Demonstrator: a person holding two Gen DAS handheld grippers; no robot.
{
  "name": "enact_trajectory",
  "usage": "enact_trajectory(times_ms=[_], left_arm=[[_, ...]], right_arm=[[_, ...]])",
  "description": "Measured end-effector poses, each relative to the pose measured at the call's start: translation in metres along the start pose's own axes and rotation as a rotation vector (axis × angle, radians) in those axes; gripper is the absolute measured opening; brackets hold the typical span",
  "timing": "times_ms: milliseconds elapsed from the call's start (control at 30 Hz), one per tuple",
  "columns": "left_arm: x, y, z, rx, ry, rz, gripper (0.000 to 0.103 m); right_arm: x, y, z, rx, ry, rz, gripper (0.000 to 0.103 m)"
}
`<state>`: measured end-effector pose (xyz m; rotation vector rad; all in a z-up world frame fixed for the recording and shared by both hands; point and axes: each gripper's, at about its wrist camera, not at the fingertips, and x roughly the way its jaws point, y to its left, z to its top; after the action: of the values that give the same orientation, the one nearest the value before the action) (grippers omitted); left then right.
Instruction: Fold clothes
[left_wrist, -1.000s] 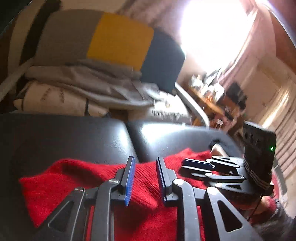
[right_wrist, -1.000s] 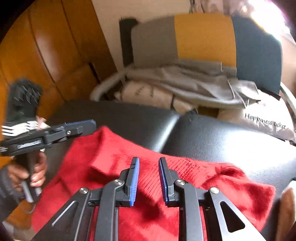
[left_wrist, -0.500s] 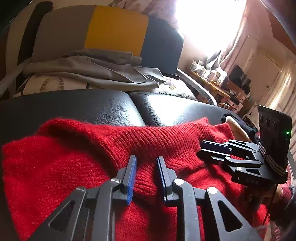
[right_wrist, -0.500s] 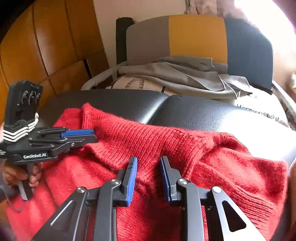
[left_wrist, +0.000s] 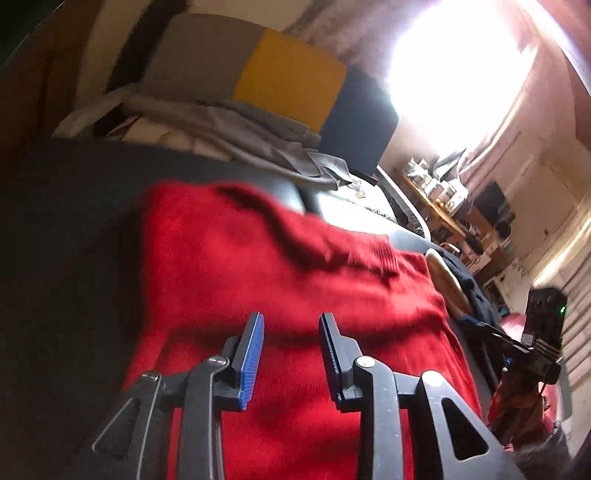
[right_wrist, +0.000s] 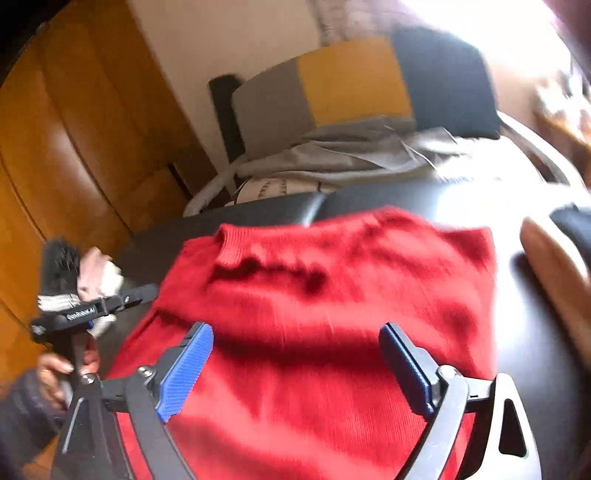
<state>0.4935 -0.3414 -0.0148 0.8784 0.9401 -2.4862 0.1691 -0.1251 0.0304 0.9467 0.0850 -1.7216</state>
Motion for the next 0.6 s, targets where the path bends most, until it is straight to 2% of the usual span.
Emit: enact_trajectory(times_ms=[67,200,267,433,533,600], left_arm=[[-0.023,0.015,-0.028,-0.031,0.016,0.022,0.032],[-0.057,0.043,-0.073,-0.117,0.047,0.062,0.032],[-0.071,0.053,-0.092,-0.147,0.057,0.078,0.033],[-0.086,0.057,-0.119,-0.154,0.069,0.033,0.033],[-0.09,0.05,-0.132,-0.118,0.098,-0.003,0.038],[-0.091,0.046,-0.141,-0.093,0.119,-0.028,0.039]], right_arm=[[-0.039,-0.02,-0.031,0.114,0.008,0.005,0.103],[-0.107,-0.06,-0.096,0.354,0.015,-0.028,0.103],[-0.129,-0.071,-0.123,0.438,0.003,-0.01,0.103],[-0.136,-0.075,-0.16,0.521,-0.001,0.135,0.103],[-0.116,-0.058,-0.161,0.495,0.074,0.26,0.103],[-0.106,-0.043,-0.159,0.434,0.1,0.285,0.103]])
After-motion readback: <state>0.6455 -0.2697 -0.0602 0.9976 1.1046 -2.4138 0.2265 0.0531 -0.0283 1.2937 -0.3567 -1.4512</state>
